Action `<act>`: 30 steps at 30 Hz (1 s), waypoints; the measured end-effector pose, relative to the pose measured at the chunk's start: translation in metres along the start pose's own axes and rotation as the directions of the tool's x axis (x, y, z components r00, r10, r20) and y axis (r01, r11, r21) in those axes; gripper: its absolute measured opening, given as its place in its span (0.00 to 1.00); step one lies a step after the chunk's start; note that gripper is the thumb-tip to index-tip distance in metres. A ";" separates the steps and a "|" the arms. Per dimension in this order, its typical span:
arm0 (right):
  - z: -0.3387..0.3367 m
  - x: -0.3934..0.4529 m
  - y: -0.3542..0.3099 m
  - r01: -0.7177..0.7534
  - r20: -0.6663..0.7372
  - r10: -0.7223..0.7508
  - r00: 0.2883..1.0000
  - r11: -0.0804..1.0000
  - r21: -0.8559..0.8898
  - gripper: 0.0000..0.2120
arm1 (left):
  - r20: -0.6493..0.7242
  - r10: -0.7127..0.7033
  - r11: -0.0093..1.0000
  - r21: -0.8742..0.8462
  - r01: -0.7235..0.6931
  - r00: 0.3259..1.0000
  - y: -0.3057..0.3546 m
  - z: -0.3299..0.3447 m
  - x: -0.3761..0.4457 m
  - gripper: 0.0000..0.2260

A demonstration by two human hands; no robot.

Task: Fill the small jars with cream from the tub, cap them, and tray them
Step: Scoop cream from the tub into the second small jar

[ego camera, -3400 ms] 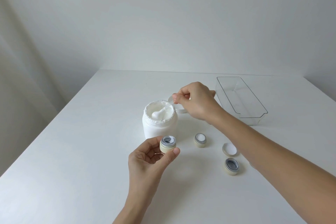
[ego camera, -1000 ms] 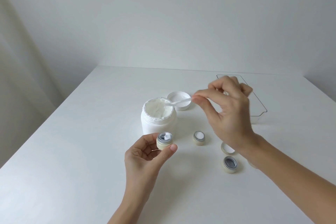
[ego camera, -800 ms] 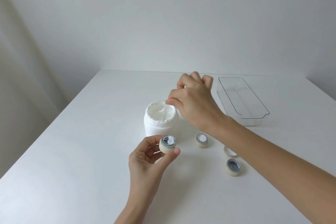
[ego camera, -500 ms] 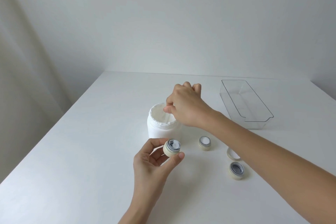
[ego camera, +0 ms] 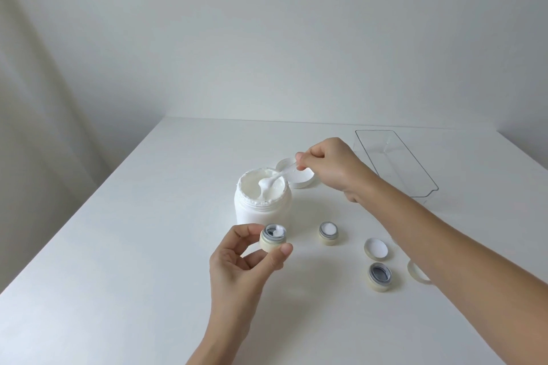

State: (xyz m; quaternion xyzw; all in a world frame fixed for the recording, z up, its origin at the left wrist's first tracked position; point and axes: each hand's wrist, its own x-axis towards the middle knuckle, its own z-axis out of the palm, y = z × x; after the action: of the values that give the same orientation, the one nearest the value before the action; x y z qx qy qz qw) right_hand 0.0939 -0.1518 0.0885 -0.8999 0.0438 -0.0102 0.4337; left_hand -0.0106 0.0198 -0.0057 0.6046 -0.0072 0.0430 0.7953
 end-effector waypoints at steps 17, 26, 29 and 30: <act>-0.004 -0.053 0.018 -0.061 0.115 0.046 0.992 0.990 0.131 0.15 | 0.002 -0.019 0.994 -0.106 0.019 1.000 0.006 0.002 0.001 0.15; -0.009 -0.062 0.017 -0.008 0.043 0.009 0.999 1.000 -0.010 0.16 | 0.004 -0.021 0.991 -0.129 0.021 1.000 0.008 0.002 0.000 0.13; -0.017 -0.063 0.014 0.006 0.016 -0.005 1.000 0.997 -0.076 0.16 | 0.009 -0.022 0.992 -0.122 0.023 1.000 0.008 0.002 0.000 0.14; -0.020 -0.064 0.014 0.015 0.003 -0.015 1.000 0.997 -0.075 0.16 | 0.009 -0.022 0.993 -0.114 0.023 1.000 0.008 0.002 0.000 0.14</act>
State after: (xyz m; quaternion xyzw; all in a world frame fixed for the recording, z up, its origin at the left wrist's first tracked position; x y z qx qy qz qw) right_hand 0.0284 -0.1701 0.0912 -0.9160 0.0370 -0.0109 0.3994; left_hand -0.0111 0.0201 0.0028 0.5582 -0.0056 0.0312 0.8291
